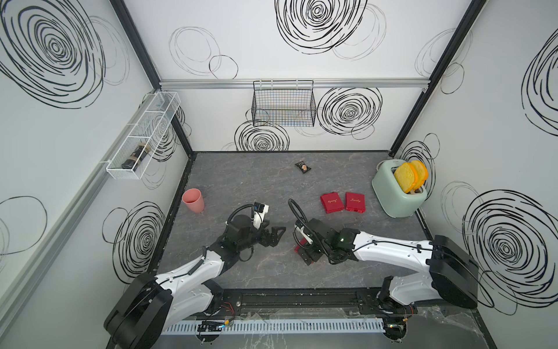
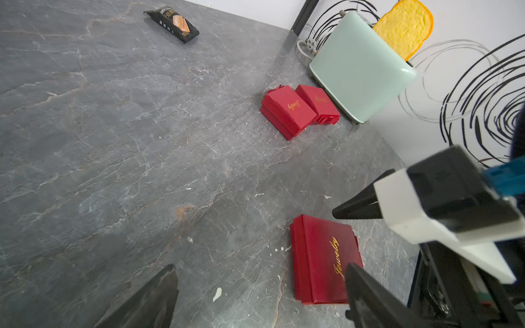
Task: Take the necklace out of the lift-off lid jewelry box
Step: Pick up the jewelry box from the center of the board.
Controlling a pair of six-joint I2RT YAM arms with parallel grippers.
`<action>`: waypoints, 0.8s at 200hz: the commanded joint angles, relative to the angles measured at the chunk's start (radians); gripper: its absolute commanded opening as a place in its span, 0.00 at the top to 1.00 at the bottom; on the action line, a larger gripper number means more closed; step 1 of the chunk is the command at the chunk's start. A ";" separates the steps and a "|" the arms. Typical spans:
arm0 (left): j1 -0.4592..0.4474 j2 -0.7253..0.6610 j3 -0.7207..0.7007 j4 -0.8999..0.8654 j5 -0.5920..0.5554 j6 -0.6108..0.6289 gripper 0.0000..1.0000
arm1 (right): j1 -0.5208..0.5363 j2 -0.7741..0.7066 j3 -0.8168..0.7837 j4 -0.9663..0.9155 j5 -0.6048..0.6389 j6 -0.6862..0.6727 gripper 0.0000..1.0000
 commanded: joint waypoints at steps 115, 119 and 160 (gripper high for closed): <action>0.006 0.007 -0.015 0.043 0.018 0.014 0.06 | -0.067 0.071 0.050 -0.055 -0.063 -0.108 0.03; 0.006 0.009 -0.016 0.043 0.018 0.014 0.06 | -0.069 0.073 0.050 -0.056 -0.066 -0.109 0.03; 0.008 0.024 -0.014 0.043 0.021 0.017 0.06 | -0.072 0.091 0.051 -0.051 -0.099 -0.128 0.03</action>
